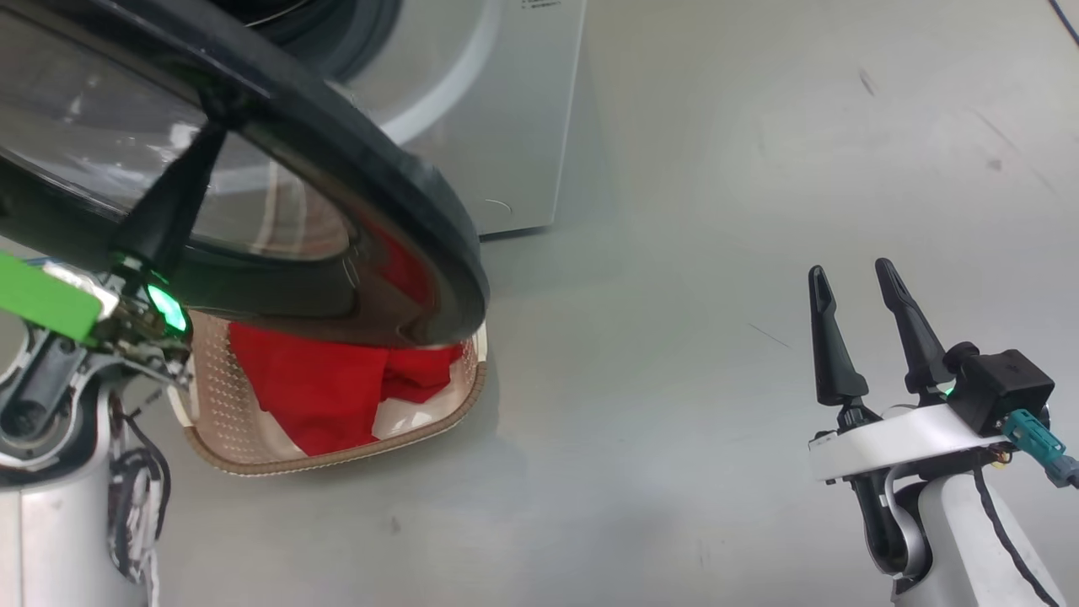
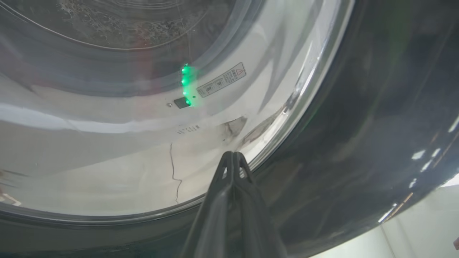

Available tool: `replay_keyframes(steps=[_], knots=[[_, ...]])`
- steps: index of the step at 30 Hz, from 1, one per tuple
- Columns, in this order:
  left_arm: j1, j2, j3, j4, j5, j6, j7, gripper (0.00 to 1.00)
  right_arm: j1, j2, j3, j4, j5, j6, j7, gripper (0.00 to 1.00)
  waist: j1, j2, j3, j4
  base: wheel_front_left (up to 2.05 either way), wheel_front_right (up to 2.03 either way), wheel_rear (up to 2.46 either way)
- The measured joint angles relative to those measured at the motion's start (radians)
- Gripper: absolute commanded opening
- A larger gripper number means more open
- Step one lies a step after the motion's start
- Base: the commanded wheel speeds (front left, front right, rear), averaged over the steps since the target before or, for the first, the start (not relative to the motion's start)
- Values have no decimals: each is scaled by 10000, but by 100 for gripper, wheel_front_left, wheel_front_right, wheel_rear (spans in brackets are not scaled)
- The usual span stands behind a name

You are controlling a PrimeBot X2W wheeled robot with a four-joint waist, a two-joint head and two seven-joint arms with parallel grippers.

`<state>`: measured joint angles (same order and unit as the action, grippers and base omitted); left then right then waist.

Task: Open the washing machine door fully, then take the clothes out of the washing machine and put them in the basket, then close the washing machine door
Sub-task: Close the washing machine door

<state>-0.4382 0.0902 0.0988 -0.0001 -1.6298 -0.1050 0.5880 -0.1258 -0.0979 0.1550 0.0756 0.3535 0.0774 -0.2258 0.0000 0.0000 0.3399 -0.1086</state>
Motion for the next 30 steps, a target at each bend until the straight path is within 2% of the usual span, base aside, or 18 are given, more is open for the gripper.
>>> replay_keyframes(steps=[16, 30], knots=[[-1954, 184, 443, 1185, 491, 119, -719, 0, -493, 77, -38, 422, 163, 96, -102, 100, 0, 0, 615, -967, 0, 0, 0], [-2511, 209, 439, 2102, 844, 105, -1062, 0, -681, 142, -142, 617, 205, 138, -180, 100, 0, 0, 713, -1044, 0, 0, 0]])
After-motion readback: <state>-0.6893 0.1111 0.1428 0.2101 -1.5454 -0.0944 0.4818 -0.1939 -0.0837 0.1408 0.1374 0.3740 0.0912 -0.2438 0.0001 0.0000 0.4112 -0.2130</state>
